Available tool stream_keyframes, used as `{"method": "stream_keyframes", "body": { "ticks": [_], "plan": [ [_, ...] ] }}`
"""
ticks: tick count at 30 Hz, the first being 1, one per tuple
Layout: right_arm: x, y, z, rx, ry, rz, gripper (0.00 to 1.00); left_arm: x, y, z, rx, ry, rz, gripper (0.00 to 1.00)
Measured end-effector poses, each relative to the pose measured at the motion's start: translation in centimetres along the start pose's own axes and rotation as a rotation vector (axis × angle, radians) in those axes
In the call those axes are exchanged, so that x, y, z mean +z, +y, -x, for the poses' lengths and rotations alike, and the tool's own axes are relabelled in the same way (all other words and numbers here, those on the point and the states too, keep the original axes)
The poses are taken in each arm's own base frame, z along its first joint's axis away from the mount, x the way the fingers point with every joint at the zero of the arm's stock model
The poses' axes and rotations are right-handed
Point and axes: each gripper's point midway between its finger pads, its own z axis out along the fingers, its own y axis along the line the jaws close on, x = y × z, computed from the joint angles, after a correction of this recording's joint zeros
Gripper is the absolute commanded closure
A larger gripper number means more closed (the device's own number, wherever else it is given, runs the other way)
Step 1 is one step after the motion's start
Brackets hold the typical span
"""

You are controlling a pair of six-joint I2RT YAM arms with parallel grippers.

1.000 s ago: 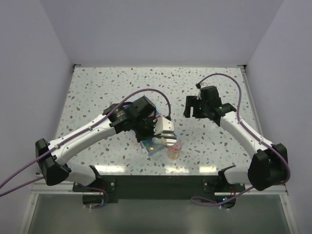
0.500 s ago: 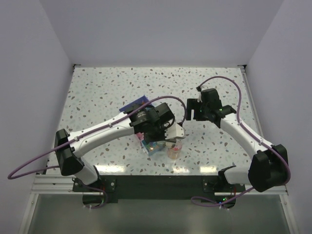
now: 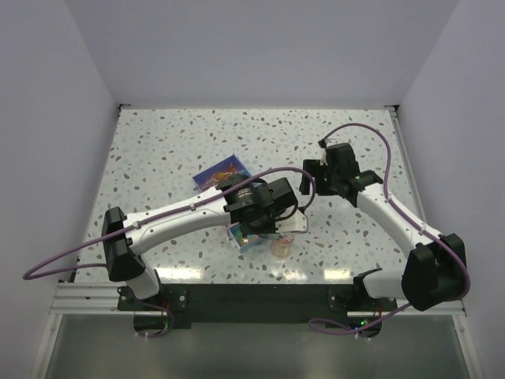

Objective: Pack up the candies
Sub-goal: Place the fake candies in the packing bottle, then place the spatula at the center of the board.

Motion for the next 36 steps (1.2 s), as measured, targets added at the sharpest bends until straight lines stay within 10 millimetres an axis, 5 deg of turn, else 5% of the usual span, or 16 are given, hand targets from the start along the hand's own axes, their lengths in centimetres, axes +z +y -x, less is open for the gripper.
{"method": "stream_keyframes", "body": {
  "ticks": [15,22,29,36],
  "plan": [
    [0.6,-0.2,-0.3,0.003,0.019,-0.005,0.20,-0.5,0.7,-0.2,0.038,0.057,0.115,1.00],
    [0.5,-0.1,-0.2,0.003,0.016,0.001,0.20,-2.4,3.6,-1.0,-0.039,-0.043,0.254,1.00],
    [0.4,0.4,0.2,0.002,0.009,0.023,0.20,-6.3,10.4,-7.3,-0.393,-0.304,0.499,1.00],
    [0.2,0.7,0.8,0.001,-0.002,0.038,0.20,-2.3,15.7,-20.2,-0.988,-0.324,0.682,1.00]
  ]
}}
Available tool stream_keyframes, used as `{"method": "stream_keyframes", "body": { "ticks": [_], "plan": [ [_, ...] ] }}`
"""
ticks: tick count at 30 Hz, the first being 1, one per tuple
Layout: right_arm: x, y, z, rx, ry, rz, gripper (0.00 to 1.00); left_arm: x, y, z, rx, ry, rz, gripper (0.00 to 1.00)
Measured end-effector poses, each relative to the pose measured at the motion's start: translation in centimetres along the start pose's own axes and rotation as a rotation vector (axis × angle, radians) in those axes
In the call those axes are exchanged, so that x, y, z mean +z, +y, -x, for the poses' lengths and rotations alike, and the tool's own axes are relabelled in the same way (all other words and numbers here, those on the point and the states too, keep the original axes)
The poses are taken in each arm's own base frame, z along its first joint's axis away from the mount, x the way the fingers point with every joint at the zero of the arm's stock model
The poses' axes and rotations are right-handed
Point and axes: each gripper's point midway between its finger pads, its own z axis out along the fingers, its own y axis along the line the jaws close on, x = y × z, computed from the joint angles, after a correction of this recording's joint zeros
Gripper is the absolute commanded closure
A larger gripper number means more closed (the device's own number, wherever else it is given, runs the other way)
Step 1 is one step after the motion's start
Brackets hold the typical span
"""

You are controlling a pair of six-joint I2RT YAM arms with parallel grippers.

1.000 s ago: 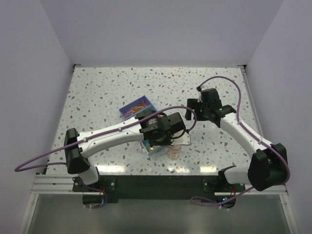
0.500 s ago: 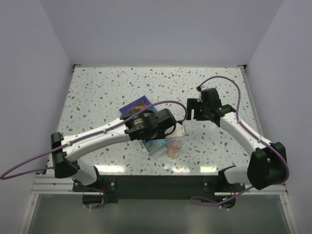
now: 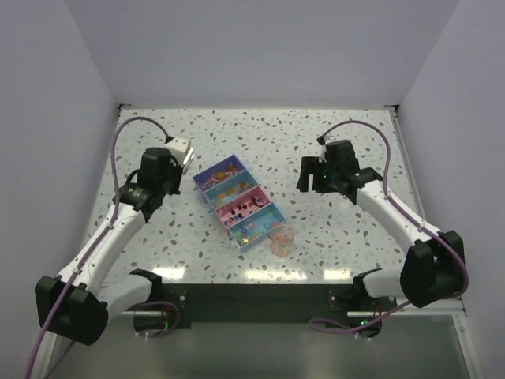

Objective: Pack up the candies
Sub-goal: Place the spatula at the center of the board.

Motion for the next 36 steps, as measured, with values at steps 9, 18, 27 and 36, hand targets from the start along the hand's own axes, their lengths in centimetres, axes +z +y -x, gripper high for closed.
{"method": "stream_keyframes", "body": {
  "ticks": [9,18,27,36],
  "plan": [
    [0.4,0.7,0.0,-0.007,0.019,0.038,0.21,7.2,5.7,-11.7,-0.516,0.188,0.163,1.00],
    [1.0,1.2,-0.9,-0.023,0.064,0.075,0.21,10.3,5.5,-14.8,-0.649,0.205,0.182,0.97],
    [1.6,1.1,-1.3,-0.030,0.088,0.075,0.21,9.0,4.6,-15.7,-0.716,0.175,0.191,0.87],
    [2.5,1.2,-1.9,-0.033,0.125,0.086,0.21,11.7,4.6,-13.6,-0.687,0.124,0.112,0.89]
  ]
}}
